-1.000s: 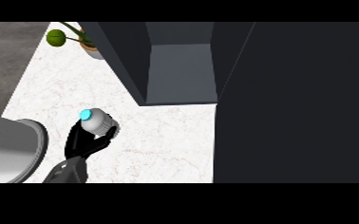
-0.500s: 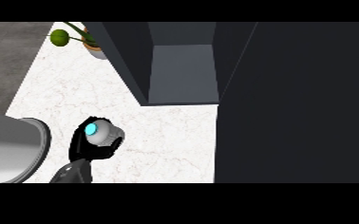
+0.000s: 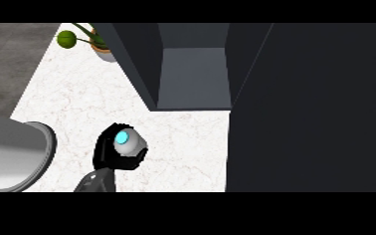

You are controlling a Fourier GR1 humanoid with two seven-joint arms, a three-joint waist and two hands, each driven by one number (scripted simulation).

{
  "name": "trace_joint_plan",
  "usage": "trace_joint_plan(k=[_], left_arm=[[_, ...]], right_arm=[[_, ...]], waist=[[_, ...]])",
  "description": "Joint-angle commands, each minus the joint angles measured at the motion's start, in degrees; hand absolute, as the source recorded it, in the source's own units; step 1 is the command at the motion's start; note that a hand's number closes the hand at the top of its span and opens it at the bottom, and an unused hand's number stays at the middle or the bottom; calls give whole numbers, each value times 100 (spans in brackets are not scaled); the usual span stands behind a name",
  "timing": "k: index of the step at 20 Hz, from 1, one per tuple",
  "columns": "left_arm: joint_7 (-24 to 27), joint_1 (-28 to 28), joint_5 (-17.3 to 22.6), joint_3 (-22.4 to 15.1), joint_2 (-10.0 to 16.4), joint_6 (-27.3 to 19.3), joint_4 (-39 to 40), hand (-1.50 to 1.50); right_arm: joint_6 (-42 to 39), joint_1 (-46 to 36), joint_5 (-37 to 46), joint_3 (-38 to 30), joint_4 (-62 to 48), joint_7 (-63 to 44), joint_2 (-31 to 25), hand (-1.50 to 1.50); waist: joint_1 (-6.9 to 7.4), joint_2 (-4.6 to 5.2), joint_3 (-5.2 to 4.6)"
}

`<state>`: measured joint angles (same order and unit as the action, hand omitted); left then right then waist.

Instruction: Pick up the bottled water, place it into the cabinet and close the cabinet

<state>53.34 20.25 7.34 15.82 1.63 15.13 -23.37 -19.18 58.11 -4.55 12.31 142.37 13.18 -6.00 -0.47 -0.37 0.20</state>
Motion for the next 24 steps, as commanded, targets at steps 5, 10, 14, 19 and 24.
trace_joint_plan(k=[5, 10, 14, 19, 24], left_arm=[[-668, 94, 1074, -1138, -160, -134, -582, 150], [-1079, 197, 1921, -2253, -162, -1034, -1408, 150], [-1450, 385, 1835, -2739, -163, -2082, -2103, 150], [-1955, 396, 2027, -3571, -163, -3024, -2994, 150], [-2535, 1443, 2255, -3701, -163, -3781, -2590, 150]], right_arm=[[-41, 178, -173, 218, 380, -137, 20, -150], [2, 93, -455, 43, 547, -290, -20, -150], [-157, 151, -593, -251, 276, 42, -94, -150], [-83, 72, -660, -289, 309, -51, 13, -150], [-167, 25, -555, -429, 189, 144, -7, -150]], waist=[[-34, -19, -17], [-59, -24, -17], [-47, -7, -14], [-33, 7, -18], [-131, 34, -20]])
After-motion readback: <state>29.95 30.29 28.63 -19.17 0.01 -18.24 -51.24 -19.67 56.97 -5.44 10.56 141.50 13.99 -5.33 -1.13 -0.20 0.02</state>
